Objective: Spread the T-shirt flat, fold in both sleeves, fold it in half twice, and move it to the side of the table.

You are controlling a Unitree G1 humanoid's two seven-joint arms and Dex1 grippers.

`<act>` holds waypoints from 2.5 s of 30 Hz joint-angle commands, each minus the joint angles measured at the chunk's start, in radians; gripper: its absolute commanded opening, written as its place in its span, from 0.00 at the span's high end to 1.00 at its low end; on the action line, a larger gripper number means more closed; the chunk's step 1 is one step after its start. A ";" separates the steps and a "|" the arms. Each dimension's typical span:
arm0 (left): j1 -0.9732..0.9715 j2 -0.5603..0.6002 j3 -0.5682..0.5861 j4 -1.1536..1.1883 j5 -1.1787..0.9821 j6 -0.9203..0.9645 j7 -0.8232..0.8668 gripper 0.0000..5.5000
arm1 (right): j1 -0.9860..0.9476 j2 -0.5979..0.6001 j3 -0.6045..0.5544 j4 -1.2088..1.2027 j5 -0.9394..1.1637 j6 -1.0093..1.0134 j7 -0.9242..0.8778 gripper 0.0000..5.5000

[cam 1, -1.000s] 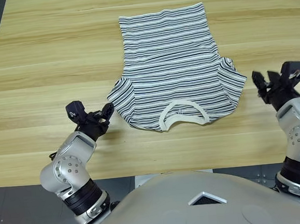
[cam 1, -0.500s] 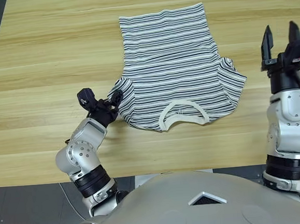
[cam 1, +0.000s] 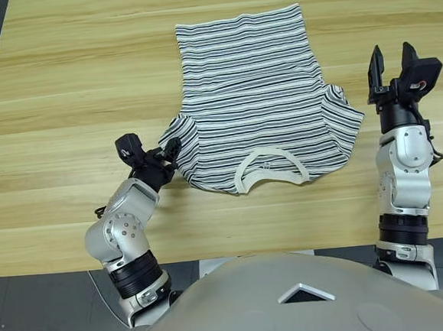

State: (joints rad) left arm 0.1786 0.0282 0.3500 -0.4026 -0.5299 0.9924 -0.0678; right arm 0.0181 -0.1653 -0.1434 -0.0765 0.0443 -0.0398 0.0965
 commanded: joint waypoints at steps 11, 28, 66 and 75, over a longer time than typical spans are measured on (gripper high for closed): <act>0.011 0.005 -0.014 0.032 0.017 -0.035 0.021 0.89 | -0.009 -0.001 0.003 0.020 -0.005 -0.024 -0.007 0.55; 0.147 0.256 -0.411 -0.032 0.427 -0.450 -0.107 0.98 | -0.010 -0.002 0.007 0.028 -0.009 -0.029 -0.011 0.55; 0.040 0.285 -0.723 0.055 0.723 -0.541 -0.176 0.98 | -0.018 0.006 0.037 0.041 -0.018 -0.036 -0.027 0.55; 0.050 0.288 -0.724 0.048 0.718 -0.526 -0.197 0.80 | -0.019 0.008 0.041 0.041 -0.018 -0.038 -0.031 0.55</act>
State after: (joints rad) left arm 0.2267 0.3120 -0.3778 -0.3567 0.1809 0.4562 -0.2570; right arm 0.0131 -0.1641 -0.1052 -0.0374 0.0327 -0.0716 0.0702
